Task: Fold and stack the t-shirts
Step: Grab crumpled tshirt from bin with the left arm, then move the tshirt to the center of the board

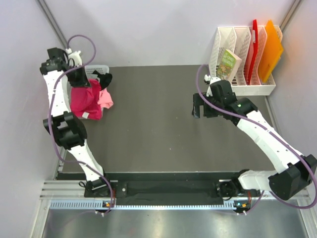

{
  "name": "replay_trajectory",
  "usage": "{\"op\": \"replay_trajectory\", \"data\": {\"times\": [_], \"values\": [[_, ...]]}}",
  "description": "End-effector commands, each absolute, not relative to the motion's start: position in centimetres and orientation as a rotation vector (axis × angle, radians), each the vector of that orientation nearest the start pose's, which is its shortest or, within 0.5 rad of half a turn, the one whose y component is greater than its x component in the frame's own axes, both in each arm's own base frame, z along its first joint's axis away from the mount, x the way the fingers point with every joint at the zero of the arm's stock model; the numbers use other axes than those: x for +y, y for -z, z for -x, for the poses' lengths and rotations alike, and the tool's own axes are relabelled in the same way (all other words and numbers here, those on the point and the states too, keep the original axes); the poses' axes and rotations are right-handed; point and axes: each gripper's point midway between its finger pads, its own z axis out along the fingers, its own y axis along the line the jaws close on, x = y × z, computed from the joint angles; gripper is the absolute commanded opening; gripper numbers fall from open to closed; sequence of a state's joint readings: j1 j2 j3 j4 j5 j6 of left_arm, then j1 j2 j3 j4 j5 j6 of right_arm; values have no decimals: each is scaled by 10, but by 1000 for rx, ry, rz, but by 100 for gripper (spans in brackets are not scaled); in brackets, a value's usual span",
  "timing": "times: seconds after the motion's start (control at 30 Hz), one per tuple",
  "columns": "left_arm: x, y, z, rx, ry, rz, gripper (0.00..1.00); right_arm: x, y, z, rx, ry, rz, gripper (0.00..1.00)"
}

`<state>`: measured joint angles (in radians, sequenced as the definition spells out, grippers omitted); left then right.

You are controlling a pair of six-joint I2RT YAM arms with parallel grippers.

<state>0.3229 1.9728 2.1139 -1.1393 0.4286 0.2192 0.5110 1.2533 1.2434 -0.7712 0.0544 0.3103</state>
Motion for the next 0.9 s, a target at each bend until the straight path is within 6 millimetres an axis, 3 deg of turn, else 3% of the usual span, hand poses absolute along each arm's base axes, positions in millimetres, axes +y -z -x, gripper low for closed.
{"op": "replay_trajectory", "data": {"times": [0.0,0.07,0.1,0.17,0.23,0.33,0.37,0.4,0.47,0.63,0.73,0.87], "values": [[65,-319,-437,2256,298,-132,0,177,-234,-294,2312,-374,238,93],[55,-345,-437,2190,283,-182,0,176,-237,-293,2306,-373,239,93],[43,-373,-436,2117,261,-230,0,176,-238,-293,2300,-373,243,93],[18,-406,-433,2017,278,-313,0,174,-240,-294,2293,-365,243,93],[-8,-446,-419,1879,288,-417,0,172,-242,-293,2285,-351,242,93],[-60,-471,-386,1740,328,-639,0,167,-245,-294,2267,-331,233,93],[-85,-463,-381,1716,342,-733,0,165,-243,-294,2266,-321,228,93],[-93,-475,-366,1669,324,-761,0,164,-247,-293,2247,-322,222,93],[-124,-473,-349,1632,365,-854,0,158,-248,-294,2232,-297,191,92],[-159,-470,-324,1642,494,-933,0,135,-272,-296,2113,-224,72,88],[-182,-455,-311,1669,551,-1002,0,119,-285,-294,2048,-180,6,85],[-204,-417,-303,1754,632,-1053,0,107,-296,-293,1996,-151,-45,83]]}}
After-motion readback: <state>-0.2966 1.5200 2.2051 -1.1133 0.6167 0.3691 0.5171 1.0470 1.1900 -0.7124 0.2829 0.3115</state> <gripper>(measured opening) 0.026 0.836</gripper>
